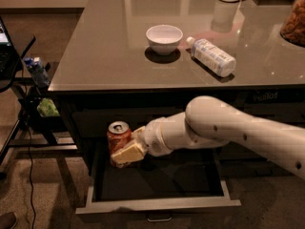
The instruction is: Place coke can into middle drawer
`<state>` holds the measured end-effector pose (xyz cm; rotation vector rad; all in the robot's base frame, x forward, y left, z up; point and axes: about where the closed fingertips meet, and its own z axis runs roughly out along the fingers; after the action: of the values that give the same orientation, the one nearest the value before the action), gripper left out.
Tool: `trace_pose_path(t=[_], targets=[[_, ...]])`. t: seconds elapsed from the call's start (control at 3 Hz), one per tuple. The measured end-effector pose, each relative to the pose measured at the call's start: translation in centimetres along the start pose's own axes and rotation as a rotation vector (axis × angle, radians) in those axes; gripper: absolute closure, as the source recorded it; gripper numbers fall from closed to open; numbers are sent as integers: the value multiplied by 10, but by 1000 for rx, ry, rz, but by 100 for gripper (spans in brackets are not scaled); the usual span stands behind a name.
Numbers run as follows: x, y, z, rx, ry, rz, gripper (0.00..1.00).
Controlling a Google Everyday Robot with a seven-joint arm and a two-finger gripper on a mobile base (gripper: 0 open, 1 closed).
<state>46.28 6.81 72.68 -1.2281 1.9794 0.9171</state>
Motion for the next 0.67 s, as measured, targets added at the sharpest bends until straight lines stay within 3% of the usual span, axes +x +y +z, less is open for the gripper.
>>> trace_pose_path(t=[0.33, 0.67], targets=[[38, 10, 25, 33, -46, 69, 100], [68, 11, 48, 99, -83, 109, 100]])
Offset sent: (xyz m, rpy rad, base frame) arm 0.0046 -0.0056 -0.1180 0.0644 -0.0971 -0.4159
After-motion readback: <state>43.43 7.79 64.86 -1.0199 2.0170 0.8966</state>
